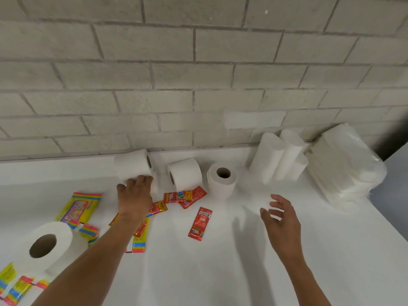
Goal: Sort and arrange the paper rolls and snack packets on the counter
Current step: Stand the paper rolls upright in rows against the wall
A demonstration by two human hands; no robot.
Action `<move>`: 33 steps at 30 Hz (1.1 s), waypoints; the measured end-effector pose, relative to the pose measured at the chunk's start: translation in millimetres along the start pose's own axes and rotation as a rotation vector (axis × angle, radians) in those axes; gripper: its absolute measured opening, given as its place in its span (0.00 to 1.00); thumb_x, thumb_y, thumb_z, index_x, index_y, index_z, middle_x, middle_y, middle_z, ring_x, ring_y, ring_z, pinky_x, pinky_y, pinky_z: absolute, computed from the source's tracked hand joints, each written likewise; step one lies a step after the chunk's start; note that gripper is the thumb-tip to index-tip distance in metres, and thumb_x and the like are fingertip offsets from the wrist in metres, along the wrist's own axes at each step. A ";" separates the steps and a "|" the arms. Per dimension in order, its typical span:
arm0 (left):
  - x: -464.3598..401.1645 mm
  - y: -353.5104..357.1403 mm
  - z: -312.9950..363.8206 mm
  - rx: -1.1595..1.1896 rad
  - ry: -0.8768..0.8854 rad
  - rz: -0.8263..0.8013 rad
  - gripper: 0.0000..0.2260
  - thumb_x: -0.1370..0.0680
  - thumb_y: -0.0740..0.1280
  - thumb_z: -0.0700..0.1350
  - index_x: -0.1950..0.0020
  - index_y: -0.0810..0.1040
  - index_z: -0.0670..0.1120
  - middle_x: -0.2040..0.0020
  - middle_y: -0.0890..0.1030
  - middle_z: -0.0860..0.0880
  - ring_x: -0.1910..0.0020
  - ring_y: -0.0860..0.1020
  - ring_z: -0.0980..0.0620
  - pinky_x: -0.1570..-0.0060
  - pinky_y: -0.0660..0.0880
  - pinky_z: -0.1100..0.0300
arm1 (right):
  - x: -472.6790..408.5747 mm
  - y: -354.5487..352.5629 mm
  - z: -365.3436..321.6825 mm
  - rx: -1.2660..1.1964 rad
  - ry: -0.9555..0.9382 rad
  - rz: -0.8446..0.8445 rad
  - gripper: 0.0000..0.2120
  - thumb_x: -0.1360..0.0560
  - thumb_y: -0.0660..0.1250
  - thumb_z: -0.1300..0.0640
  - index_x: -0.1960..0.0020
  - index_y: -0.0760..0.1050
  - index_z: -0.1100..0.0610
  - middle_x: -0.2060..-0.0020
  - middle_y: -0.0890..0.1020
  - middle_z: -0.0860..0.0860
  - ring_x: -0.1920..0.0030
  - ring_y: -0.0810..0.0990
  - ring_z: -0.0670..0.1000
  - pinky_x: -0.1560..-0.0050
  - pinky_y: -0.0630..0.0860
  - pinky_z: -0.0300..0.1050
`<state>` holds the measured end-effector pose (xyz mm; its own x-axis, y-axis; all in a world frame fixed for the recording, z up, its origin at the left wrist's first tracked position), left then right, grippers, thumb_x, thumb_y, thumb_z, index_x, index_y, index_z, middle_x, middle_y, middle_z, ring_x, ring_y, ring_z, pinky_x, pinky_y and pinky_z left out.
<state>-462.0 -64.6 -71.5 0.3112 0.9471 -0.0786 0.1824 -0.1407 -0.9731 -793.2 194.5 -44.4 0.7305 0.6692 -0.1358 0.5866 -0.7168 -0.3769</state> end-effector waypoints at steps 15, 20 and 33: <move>-14.9 -2.9 4.4 -0.126 0.110 0.031 0.23 0.27 0.69 0.49 0.32 0.72 0.49 0.42 0.77 0.48 0.47 0.77 0.45 0.51 0.71 0.51 | 12.4 -5.6 15.1 0.015 0.077 -0.026 0.17 0.24 0.71 0.55 0.38 0.72 0.44 0.48 0.79 0.44 0.54 0.79 0.36 0.61 0.74 0.27; -12.4 -8.6 5.0 -0.093 0.096 0.017 0.27 0.27 0.71 0.50 0.29 0.69 0.50 0.39 0.76 0.48 0.44 0.77 0.45 0.50 0.74 0.52 | 15.4 1.5 22.2 0.011 0.106 -0.081 0.16 0.24 0.71 0.54 0.38 0.72 0.44 0.48 0.80 0.45 0.55 0.79 0.35 0.61 0.74 0.29; -29.7 -9.5 16.4 -0.191 0.107 0.036 0.22 0.26 0.71 0.48 0.33 0.73 0.47 0.46 0.80 0.46 0.50 0.80 0.44 0.51 0.79 0.52 | 15.9 -10.6 32.6 0.004 0.122 -0.078 0.16 0.24 0.71 0.55 0.39 0.73 0.44 0.50 0.80 0.45 0.55 0.80 0.38 0.58 0.74 0.27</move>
<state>-488.2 -86.7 -63.4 0.4164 0.9058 -0.0789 0.3400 -0.2356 -0.9104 -799.3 219.1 -72.4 0.7201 0.6938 0.0059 0.6418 -0.6629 -0.3855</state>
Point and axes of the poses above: each hand's wrist, its own x-axis away from the middle knuckle, its own y-axis out of the palm, z = x × y, the point moved 8 cm from there along -x, towards the middle knuckle
